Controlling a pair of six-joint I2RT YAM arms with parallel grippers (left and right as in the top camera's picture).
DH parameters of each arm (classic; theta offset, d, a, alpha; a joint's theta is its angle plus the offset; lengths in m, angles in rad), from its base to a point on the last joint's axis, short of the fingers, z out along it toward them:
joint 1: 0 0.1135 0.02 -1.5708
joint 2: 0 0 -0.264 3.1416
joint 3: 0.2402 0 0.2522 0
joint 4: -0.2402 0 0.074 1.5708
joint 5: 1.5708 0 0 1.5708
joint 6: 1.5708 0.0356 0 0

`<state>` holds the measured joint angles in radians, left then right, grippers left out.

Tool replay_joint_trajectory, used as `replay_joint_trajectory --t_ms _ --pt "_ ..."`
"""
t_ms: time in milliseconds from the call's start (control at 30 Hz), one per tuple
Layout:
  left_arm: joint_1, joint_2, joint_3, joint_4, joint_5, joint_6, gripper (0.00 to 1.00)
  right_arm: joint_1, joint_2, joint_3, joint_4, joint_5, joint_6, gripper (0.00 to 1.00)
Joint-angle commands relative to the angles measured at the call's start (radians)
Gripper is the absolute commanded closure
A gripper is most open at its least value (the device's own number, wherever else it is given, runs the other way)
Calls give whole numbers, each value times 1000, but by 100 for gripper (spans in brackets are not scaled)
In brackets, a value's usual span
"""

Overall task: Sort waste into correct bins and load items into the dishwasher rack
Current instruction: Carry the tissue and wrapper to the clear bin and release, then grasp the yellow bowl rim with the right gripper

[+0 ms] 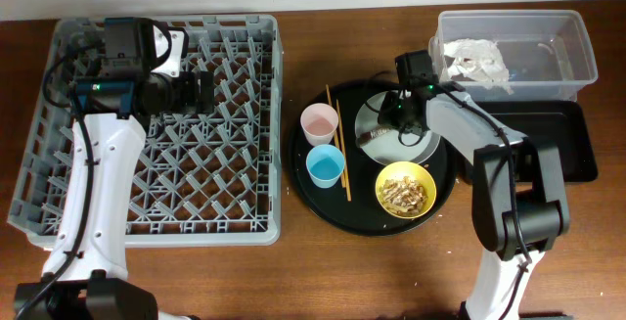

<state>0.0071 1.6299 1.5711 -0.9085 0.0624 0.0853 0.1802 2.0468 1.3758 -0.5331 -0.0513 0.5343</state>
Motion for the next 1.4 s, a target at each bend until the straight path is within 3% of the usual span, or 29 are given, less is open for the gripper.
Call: replay_joint_trajectory --t_ms 0,100,200,400,433,467,500,567,800,933,1000,1133,1300,1367 --pt "3 5 21 3 -3 -6 0 -12 -148 172 -207 -25 -135 96" --pt "3 5 21 2 -3 -6 0 -109 -275 342 -290 47 -134 96" --pt "3 5 21 3 -4 -6 0 -250 -269 370 -150 222 -69 96" --pt "3 5 21 2 -8 -6 0 -312 45 368 203 420 -47 96" --pt "3 5 21 2 -8 -6 0 -312 71 368 209 420 -47 72" --pt "3 5 21 2 -8 -6 0 -312 74 368 209 420 -47 34" --pt "3 5 21 3 -7 -6 0 -311 64 369 209 418 -48 1" --pt "3 5 21 2 -7 -6 0 -312 -10 369 177 317 -133 2" --pt "3 5 21 15 -7 -6 0 -311 -453 369 -298 -60 -233 2" --pt "3 5 21 41 -7 -6 0 -293 -500 357 -685 -154 -249 3" --pt "3 5 21 60 -7 -6 0 -245 -500 320 -761 -149 -269 7" --pt "3 5 21 59 -7 -6 0 -97 -500 138 -770 -102 -275 12" --pt "3 5 21 59 -7 -6 0 79 -500 -185 -525 -102 -270 27" --pt "3 5 21 59 -7 -6 0 187 -496 -261 -389 -43 -264 28"
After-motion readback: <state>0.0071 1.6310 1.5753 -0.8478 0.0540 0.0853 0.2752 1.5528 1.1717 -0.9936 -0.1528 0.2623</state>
